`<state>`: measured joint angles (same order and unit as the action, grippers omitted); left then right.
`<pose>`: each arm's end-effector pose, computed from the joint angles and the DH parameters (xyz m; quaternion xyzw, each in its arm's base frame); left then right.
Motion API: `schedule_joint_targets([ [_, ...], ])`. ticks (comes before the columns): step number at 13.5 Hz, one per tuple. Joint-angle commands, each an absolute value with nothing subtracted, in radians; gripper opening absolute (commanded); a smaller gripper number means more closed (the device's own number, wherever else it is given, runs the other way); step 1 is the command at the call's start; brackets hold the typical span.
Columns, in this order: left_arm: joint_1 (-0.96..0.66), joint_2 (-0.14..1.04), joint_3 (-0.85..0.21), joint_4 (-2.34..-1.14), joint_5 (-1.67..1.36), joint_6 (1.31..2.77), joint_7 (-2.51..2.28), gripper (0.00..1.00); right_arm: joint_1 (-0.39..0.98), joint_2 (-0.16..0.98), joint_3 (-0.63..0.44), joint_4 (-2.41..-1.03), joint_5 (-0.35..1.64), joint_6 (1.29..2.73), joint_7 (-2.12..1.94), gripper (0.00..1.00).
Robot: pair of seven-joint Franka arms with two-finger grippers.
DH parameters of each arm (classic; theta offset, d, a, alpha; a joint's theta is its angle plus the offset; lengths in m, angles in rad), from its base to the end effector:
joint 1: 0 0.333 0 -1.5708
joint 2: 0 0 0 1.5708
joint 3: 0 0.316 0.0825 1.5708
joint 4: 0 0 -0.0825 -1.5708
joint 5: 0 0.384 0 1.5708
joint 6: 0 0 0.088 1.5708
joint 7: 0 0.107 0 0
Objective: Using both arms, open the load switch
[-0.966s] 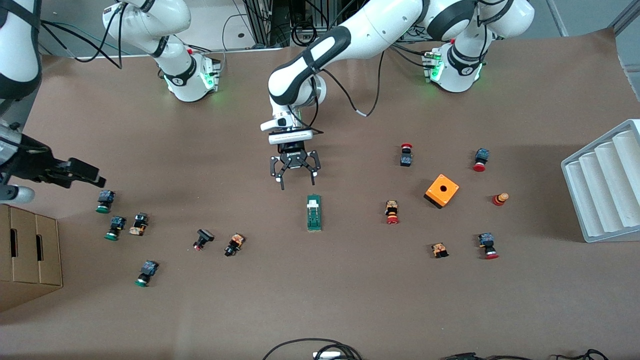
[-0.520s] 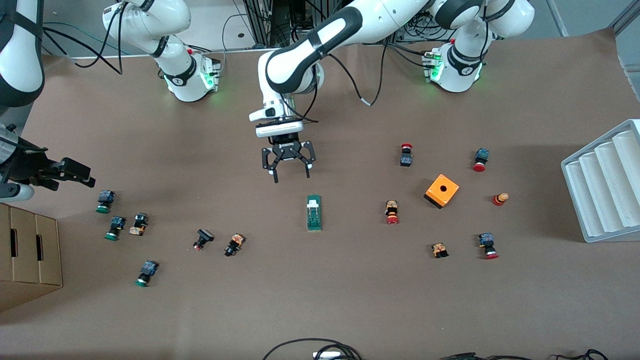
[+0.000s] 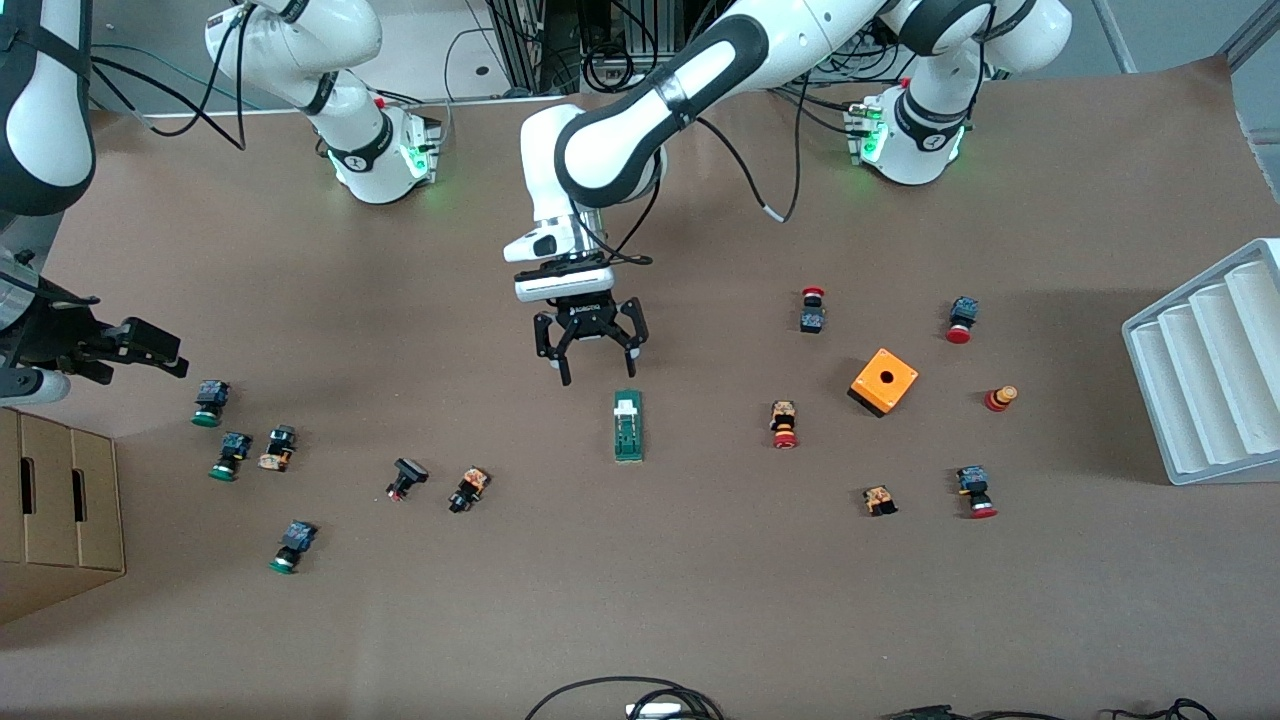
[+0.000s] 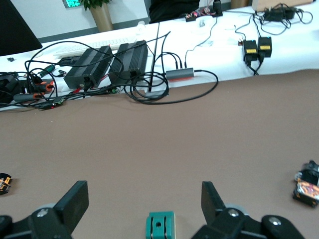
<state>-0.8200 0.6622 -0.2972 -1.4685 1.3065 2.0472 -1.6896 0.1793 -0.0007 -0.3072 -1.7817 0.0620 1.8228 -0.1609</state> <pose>0.4036 -0.6092 0.3240 -0.8891 0.0208 -0.4488 0.0875 0.5635 -0.0674 0.5465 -0.9993 -0.0094 -0.0250 0.0270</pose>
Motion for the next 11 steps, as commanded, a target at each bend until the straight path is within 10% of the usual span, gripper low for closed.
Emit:
schedule_joint_targets([
  [1, -0.822, 0.626, -0.302, -1.476, 1.273, 2.042, -1.641, 1.00, 0.186, 0.005, -0.311, -1.761, 0.038, 1.822, -0.169, 1.00],
  [11, -0.783, 0.471, -0.296, -1.483, 0.999, 2.031, -1.260, 1.00, 0.192, 0.005, -0.308, -1.727, 0.032, 1.818, -0.163, 1.00],
])
